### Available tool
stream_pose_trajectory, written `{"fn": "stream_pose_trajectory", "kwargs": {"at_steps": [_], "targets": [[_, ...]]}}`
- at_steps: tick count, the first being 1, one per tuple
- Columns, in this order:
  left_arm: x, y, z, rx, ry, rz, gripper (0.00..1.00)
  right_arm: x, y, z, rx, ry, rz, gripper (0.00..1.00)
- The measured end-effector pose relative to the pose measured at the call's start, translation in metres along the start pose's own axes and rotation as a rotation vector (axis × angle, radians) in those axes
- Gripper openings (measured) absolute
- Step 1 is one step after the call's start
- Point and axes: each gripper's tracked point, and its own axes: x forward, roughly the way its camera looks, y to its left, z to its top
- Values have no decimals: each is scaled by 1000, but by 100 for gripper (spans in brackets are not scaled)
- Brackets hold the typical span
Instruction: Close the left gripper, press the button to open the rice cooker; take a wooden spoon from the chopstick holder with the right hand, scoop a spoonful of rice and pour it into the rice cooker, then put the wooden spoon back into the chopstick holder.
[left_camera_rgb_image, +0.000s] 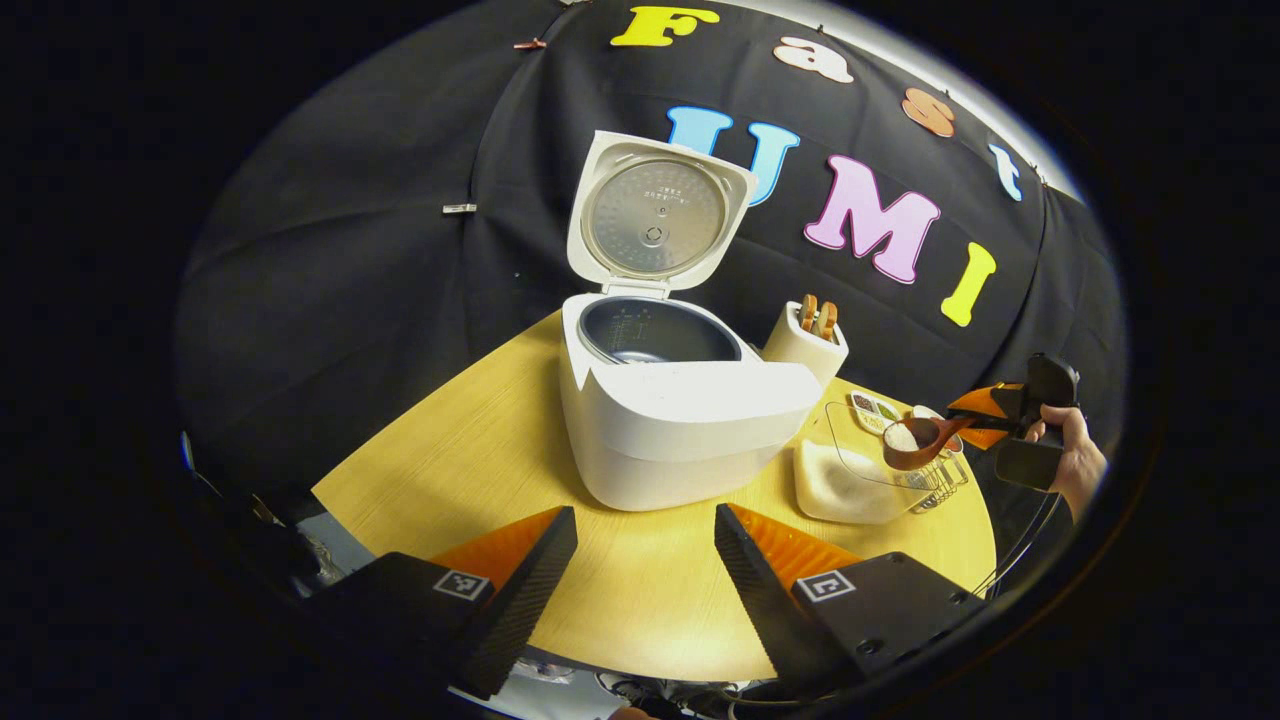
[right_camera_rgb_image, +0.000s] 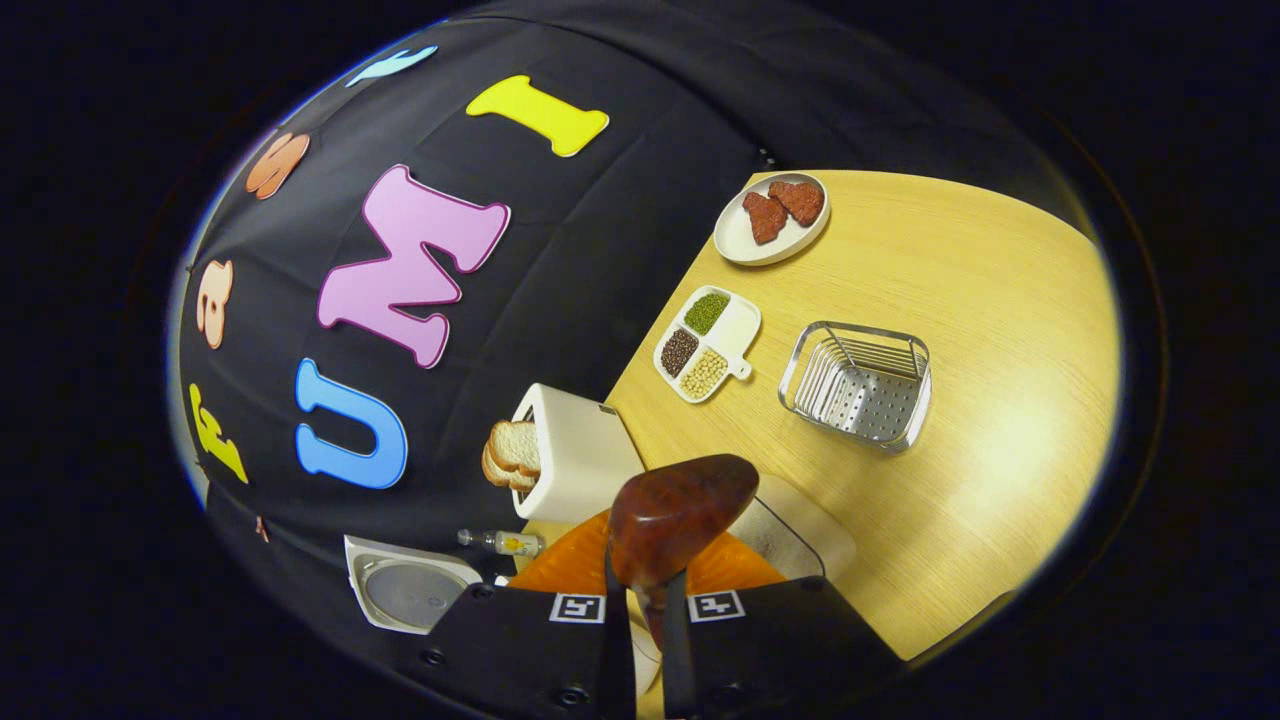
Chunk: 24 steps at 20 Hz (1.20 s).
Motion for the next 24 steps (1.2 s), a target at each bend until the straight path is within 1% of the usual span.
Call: {"fn": "stream_pose_trajectory", "kwargs": {"at_steps": [2,4,6,9,13,17,21,22,23,24], "targets": [[-1,1,-3,-17,3,3,95,-3,7,3,29,5,0,15],[-3,3,-7,-33,13,11,95,-6,10,5,49,7,-26,15],[-6,8,-6,-42,7,22,96,-12,31,3,71,19,1,15],[-9,17,-5,-41,0,37,95,-11,72,-8,119,58,58,15],[-14,36,-4,-49,-13,66,95,-1,117,-37,139,125,103,15],[-21,51,-12,-96,-5,94,95,8,158,-76,120,191,146,15],[-26,63,-17,-115,4,112,95,21,193,-116,85,240,174,15],[-28,67,-15,-113,0,120,97,26,200,-126,71,248,180,15],[-30,71,-12,-114,-3,127,96,28,208,-136,49,255,188,15],[-32,76,-13,-116,-6,133,98,29,215,-147,17,260,195,15]]}}
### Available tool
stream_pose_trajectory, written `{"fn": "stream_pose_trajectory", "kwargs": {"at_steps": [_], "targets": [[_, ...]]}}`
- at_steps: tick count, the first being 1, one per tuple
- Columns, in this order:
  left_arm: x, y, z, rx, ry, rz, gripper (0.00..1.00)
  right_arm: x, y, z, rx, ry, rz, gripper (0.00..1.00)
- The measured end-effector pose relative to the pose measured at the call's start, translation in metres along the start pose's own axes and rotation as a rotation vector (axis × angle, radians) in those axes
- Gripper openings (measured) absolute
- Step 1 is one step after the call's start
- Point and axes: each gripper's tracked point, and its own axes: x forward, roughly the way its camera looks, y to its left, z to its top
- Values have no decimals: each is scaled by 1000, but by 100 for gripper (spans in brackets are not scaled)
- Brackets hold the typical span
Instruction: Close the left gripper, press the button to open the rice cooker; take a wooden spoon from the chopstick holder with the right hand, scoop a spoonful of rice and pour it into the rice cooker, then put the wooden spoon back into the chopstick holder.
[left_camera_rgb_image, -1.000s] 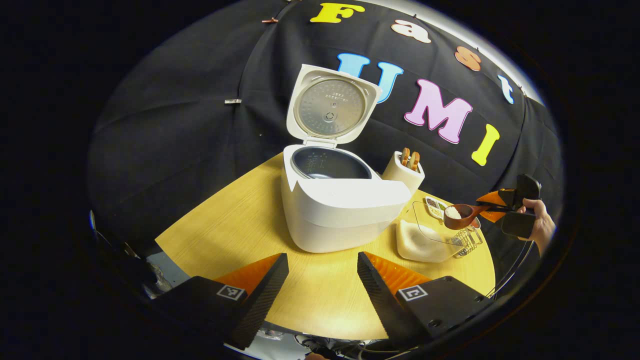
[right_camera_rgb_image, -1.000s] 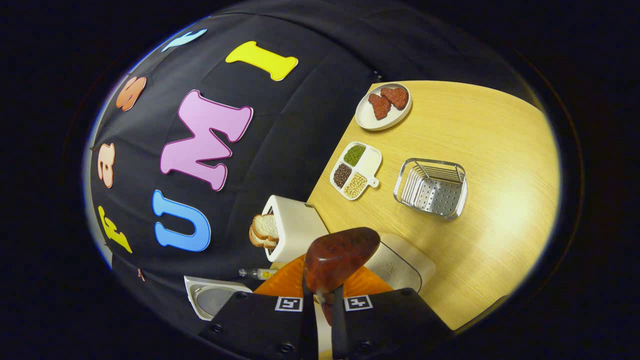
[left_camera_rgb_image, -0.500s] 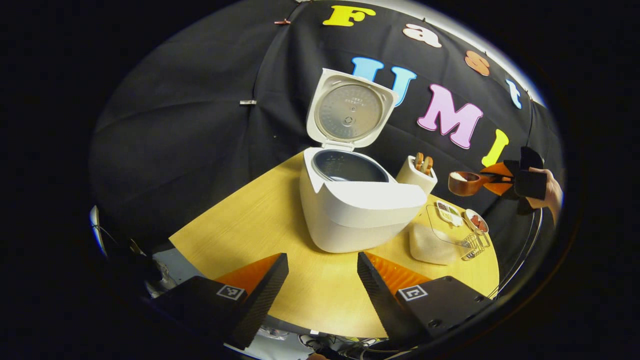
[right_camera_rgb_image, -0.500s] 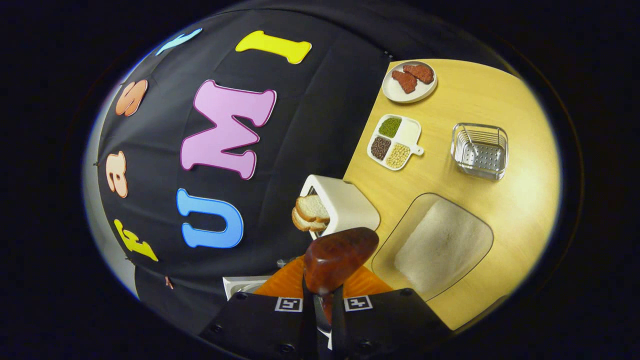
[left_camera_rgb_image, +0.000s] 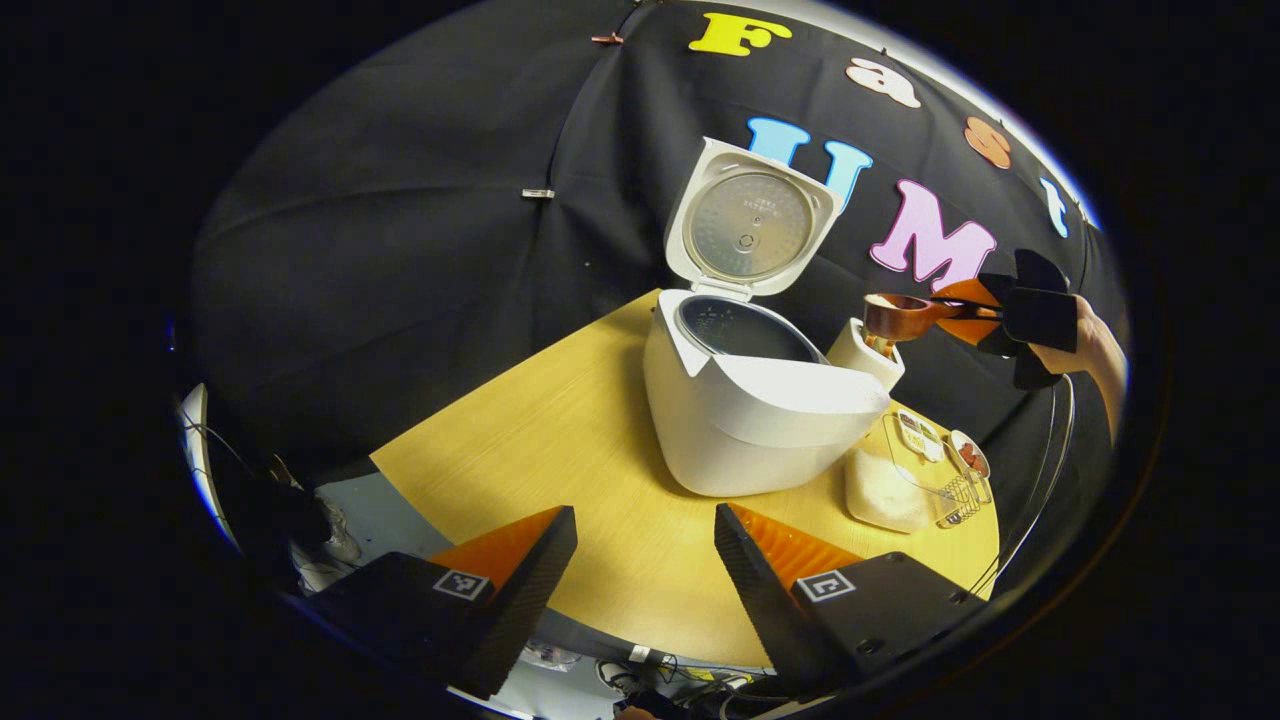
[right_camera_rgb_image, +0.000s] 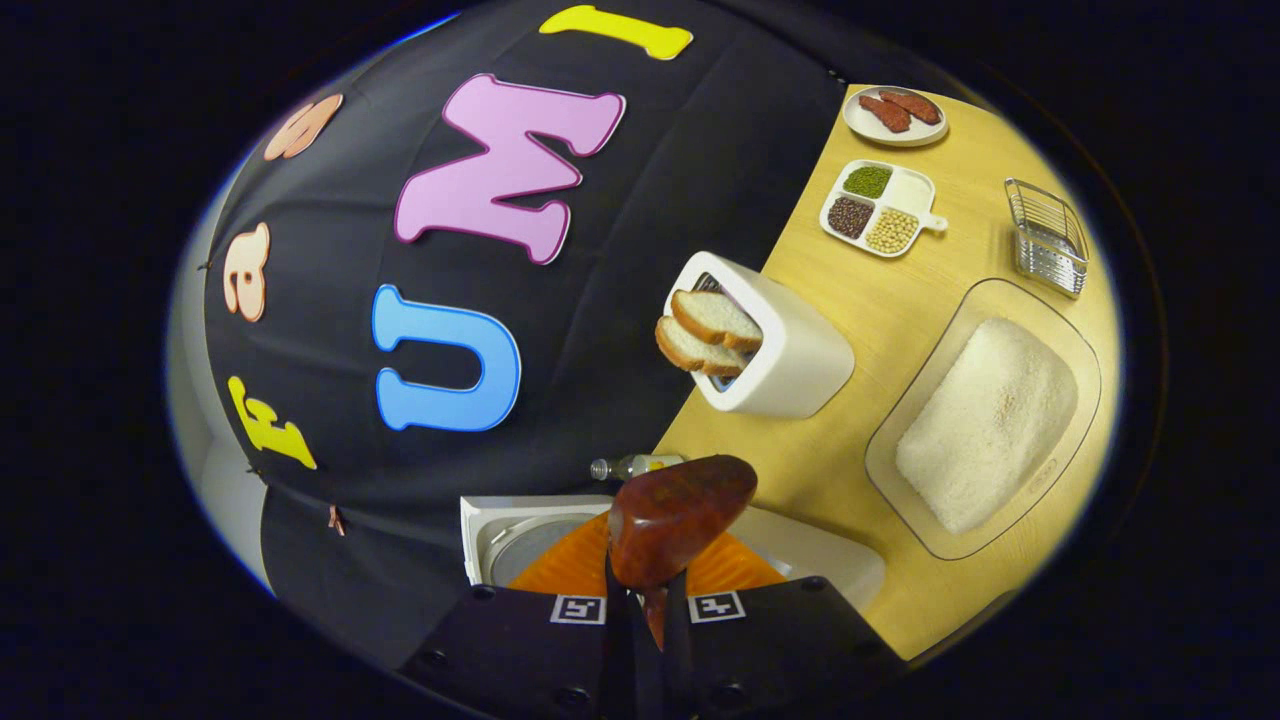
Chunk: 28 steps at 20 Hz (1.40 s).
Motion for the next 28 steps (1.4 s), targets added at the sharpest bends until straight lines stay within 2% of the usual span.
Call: {"fn": "stream_pose_trajectory", "kwargs": {"at_steps": [4,6,10,14,26,28], "targets": [[-3,15,2,-12,-2,25,96,23,15,-19,-287,-37,2,15],[-4,22,0,-16,4,37,97,34,27,-31,-422,-44,31,15],[-7,32,-3,-39,15,52,96,50,41,-70,-525,-24,97,15],[-10,33,0,-42,12,61,98,59,50,-97,-694,-25,133,15],[-6,19,10,-8,-7,25,95,42,92,-144,-1181,-146,353,15],[-6,16,9,-7,-6,17,98,35,96,-153,-1280,-169,392,15]]}}
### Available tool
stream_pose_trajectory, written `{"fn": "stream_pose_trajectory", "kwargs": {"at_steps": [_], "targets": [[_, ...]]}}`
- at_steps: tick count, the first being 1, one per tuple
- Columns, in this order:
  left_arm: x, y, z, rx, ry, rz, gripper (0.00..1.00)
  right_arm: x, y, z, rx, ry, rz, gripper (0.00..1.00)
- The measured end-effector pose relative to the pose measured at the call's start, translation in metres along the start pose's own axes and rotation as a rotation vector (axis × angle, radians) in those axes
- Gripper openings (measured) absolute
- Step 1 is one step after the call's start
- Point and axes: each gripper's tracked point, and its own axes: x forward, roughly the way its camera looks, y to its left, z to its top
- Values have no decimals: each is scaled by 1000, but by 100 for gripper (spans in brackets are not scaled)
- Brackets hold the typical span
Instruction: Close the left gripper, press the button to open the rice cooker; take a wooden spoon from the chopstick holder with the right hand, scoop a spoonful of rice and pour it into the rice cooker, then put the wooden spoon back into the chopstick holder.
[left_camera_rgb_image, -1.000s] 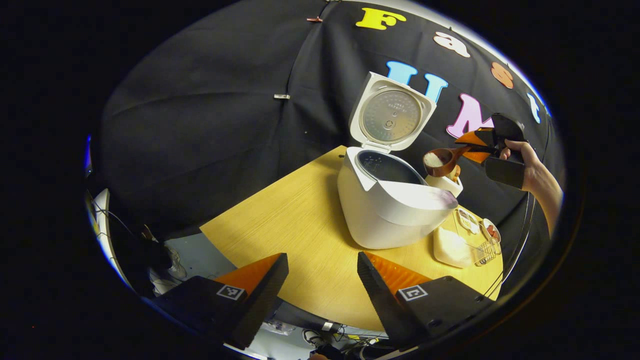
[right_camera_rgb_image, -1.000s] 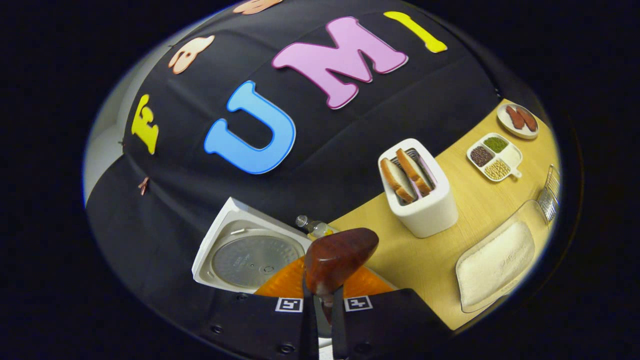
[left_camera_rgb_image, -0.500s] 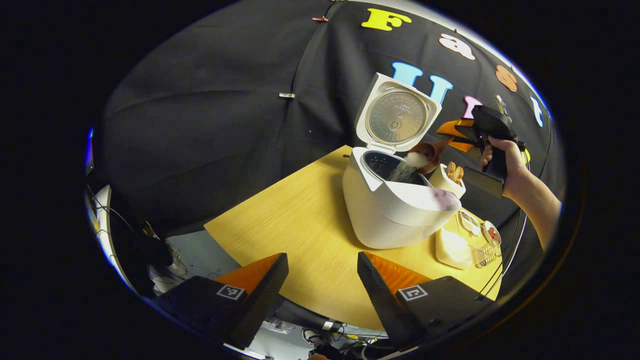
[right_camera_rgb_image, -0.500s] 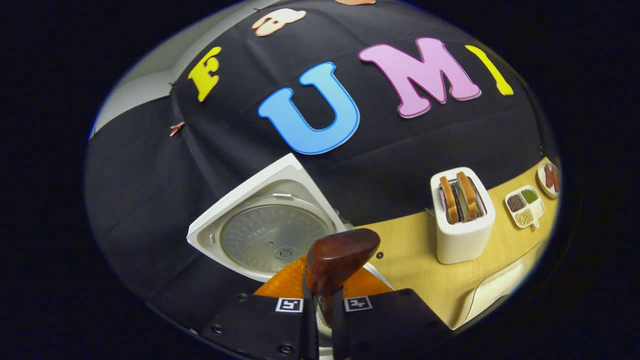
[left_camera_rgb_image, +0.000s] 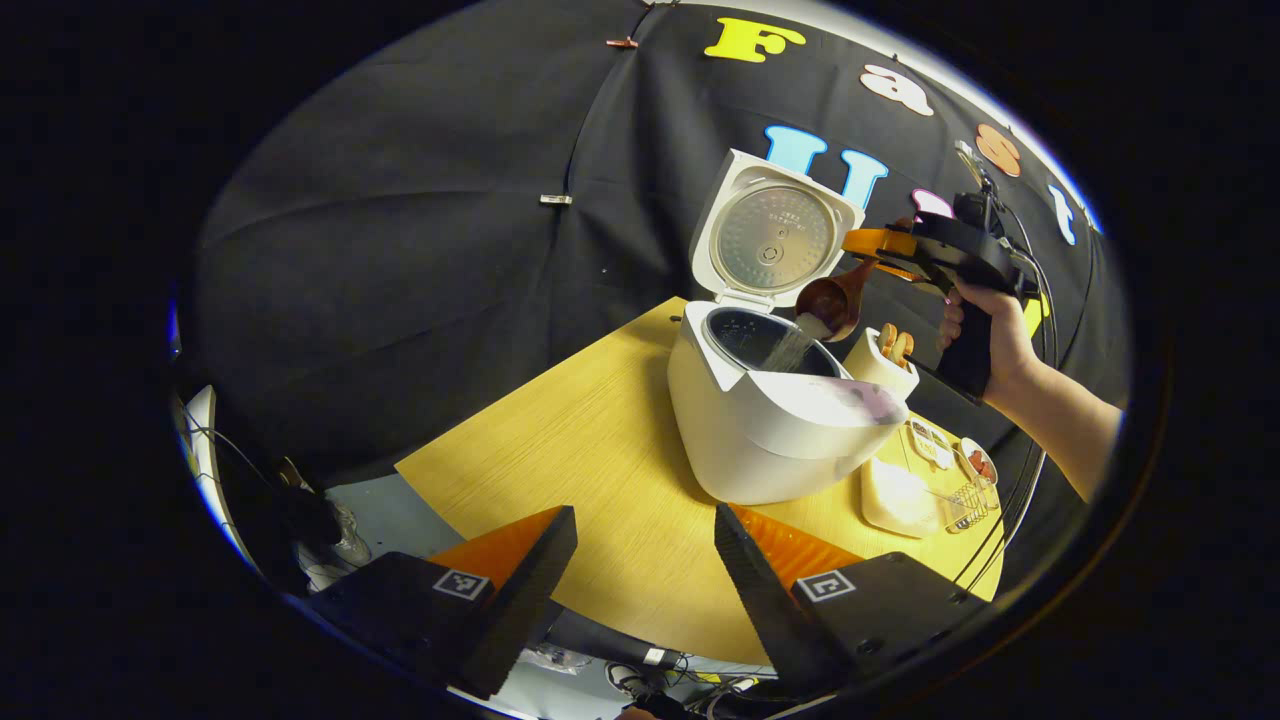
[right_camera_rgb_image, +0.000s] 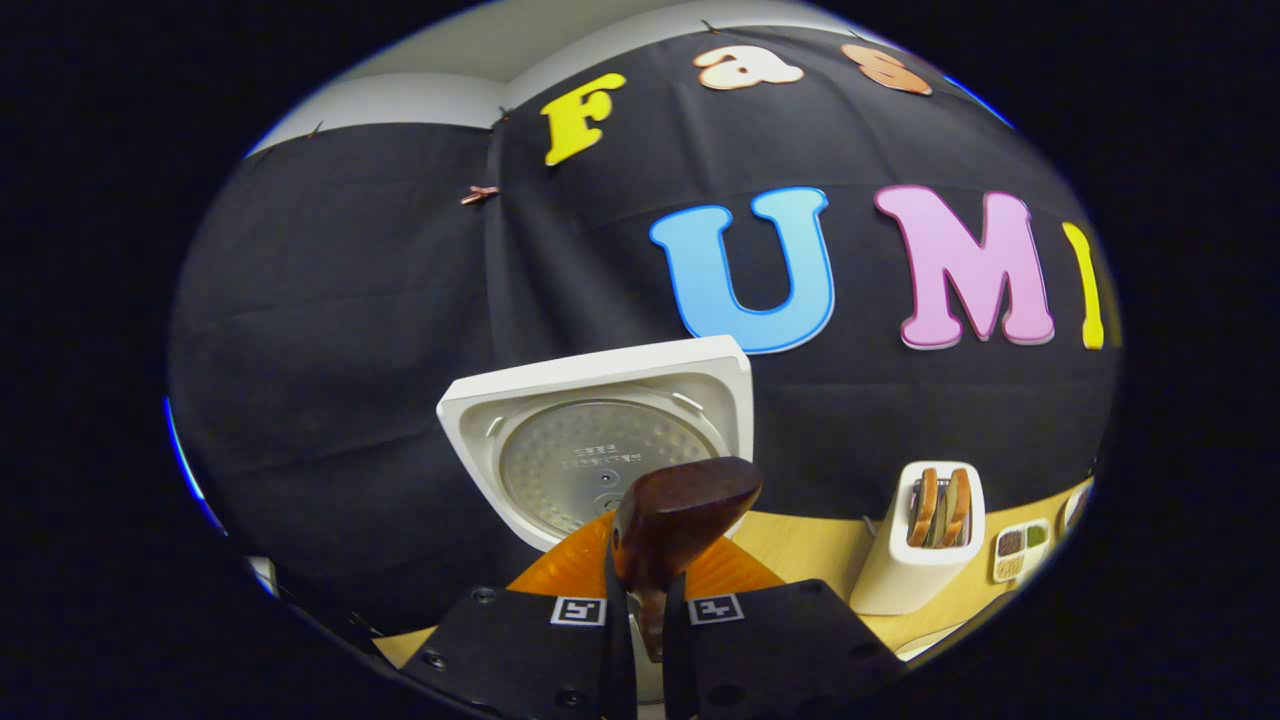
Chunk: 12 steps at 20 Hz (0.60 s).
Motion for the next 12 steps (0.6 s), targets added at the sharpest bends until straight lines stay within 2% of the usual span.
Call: {"fn": "stream_pose_trajectory", "kwargs": {"at_steps": [1,5,9,12], "targets": [[-1,-2,-1,-1,2,-4,95,-2,6,3,-37,-17,19,15],[-5,-4,-3,-3,-6,-8,96,-7,23,5,-134,-51,66,14],[-8,-2,-4,-3,-10,-3,96,-9,36,-4,-181,-36,99,15],[-10,1,-4,0,-14,9,96,-13,37,-3,-155,-39,94,15]]}}
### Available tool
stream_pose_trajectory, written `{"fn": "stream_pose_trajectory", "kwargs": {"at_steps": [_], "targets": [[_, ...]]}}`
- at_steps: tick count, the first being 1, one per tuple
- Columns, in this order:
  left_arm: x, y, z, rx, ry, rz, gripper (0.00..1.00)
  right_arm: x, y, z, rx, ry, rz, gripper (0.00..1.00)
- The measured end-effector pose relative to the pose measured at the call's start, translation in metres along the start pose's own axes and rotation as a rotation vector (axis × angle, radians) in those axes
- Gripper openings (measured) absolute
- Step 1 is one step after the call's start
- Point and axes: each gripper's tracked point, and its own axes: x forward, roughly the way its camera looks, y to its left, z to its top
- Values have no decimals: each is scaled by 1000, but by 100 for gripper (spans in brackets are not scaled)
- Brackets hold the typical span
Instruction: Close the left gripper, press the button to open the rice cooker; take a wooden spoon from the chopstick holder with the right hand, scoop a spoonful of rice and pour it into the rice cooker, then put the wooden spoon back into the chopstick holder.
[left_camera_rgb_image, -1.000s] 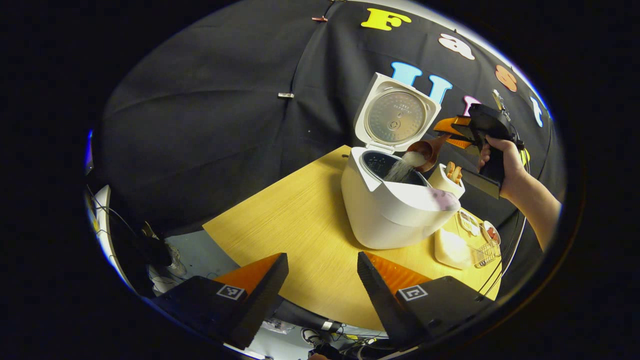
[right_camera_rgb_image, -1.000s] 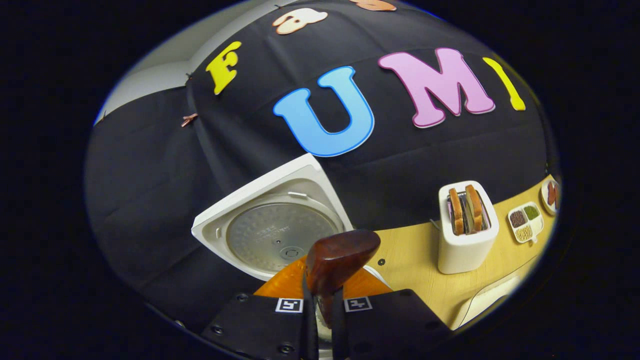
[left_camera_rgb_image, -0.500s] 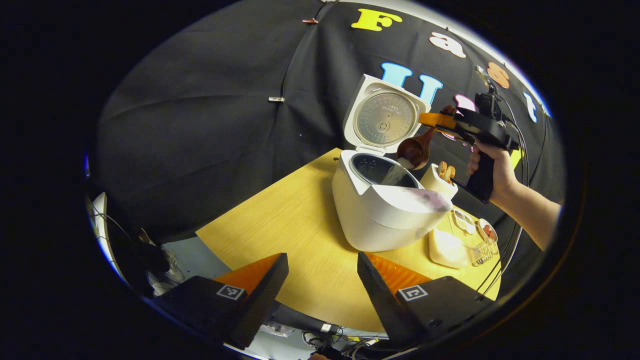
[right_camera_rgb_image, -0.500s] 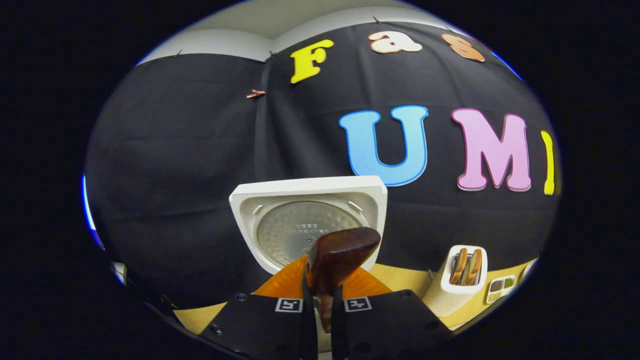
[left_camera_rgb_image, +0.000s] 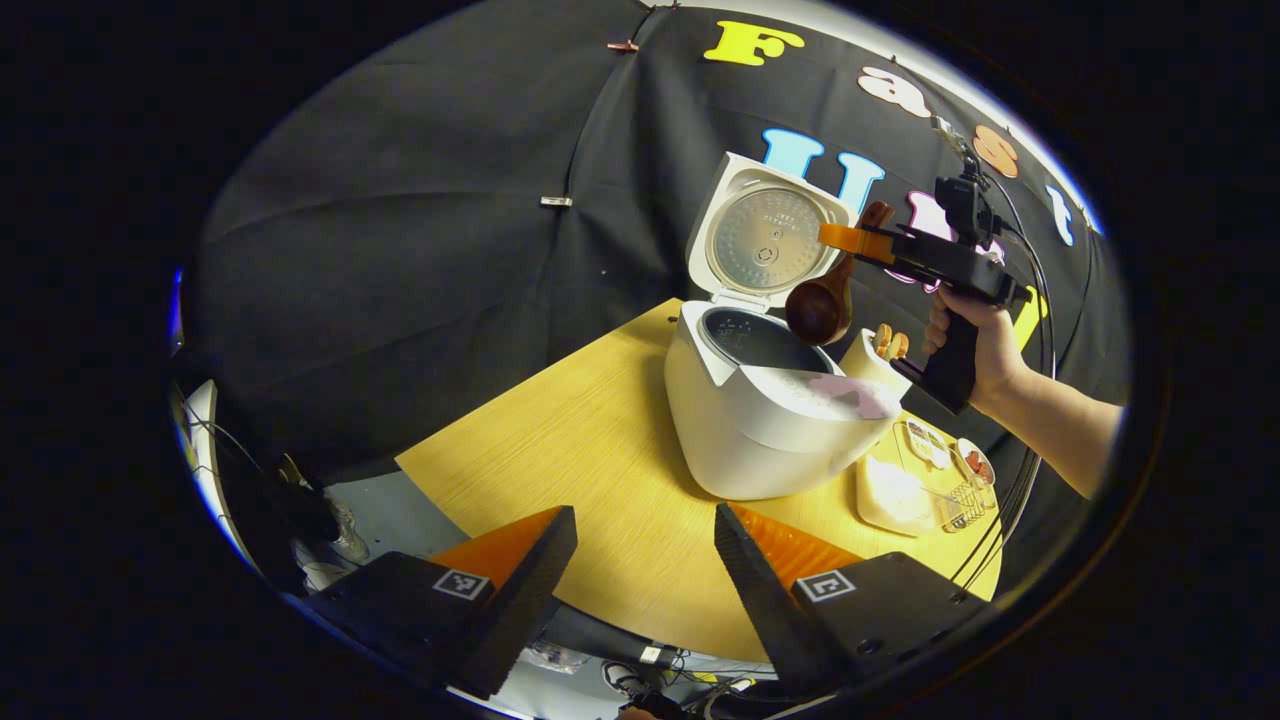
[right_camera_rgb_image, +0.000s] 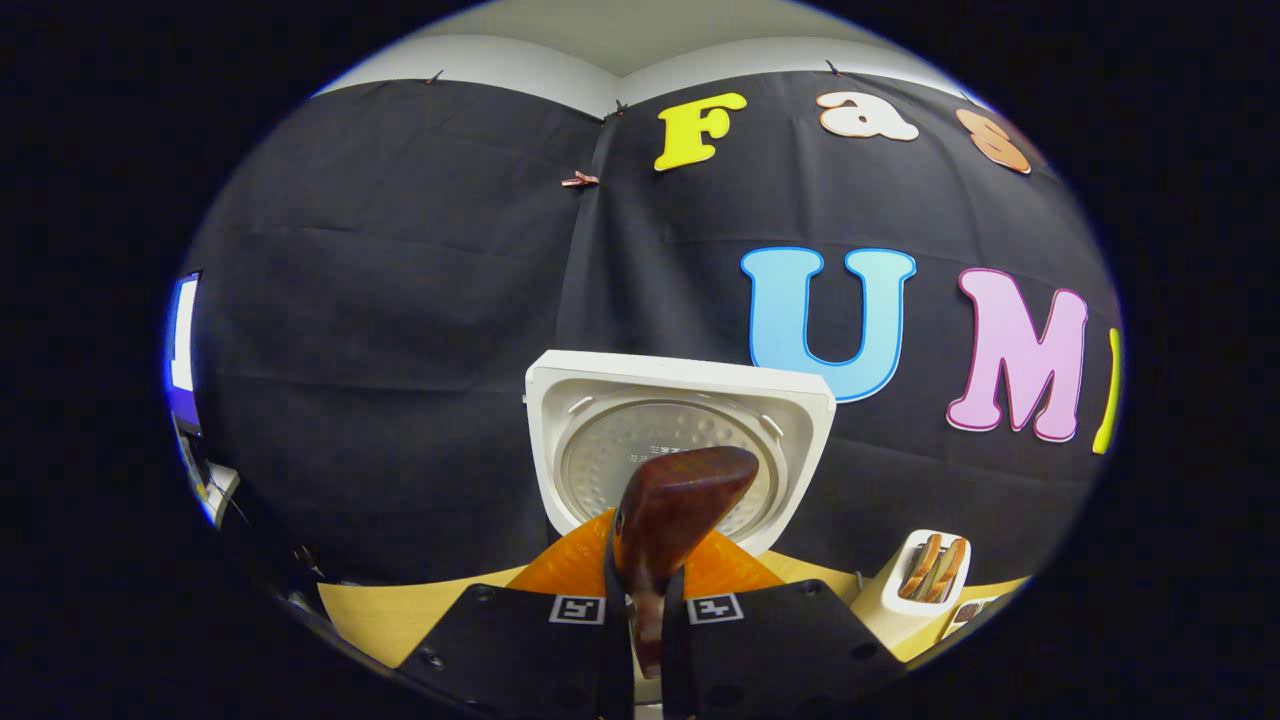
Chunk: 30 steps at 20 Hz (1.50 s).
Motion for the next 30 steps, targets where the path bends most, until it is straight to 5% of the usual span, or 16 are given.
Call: {"fn": "stream_pose_trajectory", "kwargs": {"at_steps": [9,15,23,30], "targets": [[-3,-22,0,9,-11,-39,96,-47,-44,45,212,-48,-88,15],[-2,-61,5,86,-13,-129,96,-121,-119,73,313,-101,-216,15],[0,-132,19,207,-39,-243,96,-252,-256,55,284,-79,-493,14],[8,-188,43,242,-102,-218,96,-339,-356,-4,301,-4,-658,15]]}}
